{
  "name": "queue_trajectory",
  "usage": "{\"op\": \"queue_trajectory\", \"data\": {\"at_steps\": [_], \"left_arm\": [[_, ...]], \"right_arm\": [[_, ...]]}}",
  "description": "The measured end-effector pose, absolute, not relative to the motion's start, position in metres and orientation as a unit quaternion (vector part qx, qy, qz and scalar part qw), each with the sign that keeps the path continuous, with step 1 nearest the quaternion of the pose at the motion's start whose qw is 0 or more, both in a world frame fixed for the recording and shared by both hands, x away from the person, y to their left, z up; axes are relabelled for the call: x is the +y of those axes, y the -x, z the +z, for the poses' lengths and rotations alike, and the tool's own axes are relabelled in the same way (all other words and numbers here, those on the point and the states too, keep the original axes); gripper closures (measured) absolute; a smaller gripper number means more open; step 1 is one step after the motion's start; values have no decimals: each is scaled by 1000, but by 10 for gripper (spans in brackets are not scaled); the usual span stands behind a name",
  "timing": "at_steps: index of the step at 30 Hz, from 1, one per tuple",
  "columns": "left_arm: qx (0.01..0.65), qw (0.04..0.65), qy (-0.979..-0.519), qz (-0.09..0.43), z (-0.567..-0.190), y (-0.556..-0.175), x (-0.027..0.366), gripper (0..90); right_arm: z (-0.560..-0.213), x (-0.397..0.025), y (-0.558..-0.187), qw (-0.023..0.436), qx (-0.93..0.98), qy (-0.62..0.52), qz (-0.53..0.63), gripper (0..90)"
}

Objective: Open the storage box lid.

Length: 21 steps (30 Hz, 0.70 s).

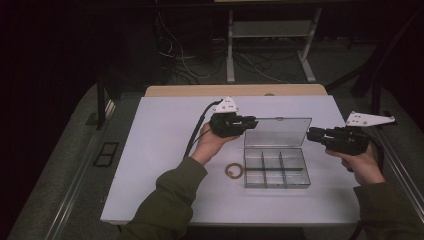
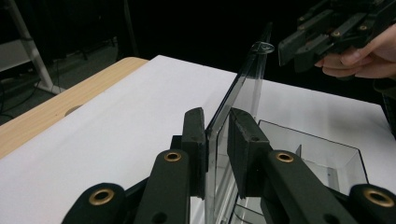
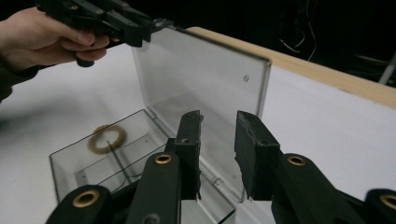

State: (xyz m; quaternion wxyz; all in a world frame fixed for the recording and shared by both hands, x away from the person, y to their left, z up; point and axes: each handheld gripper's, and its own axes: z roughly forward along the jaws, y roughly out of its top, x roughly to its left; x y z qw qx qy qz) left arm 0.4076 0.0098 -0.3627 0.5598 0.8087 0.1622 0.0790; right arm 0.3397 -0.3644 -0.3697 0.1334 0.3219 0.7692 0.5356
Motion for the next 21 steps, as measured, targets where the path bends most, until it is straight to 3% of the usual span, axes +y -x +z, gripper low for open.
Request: {"op": "queue_trajectory", "data": {"at_steps": [11, 21], "left_arm": [[168, 554, -812, 78, -363, -414, 9, 751], [173, 552, -812, 78, -364, -418, 9, 737]], "right_arm": [[-358, -370, -362, 154, 758, -322, 546, 689], [-358, -354, -382, 138, 761, -307, 555, 680]]}}
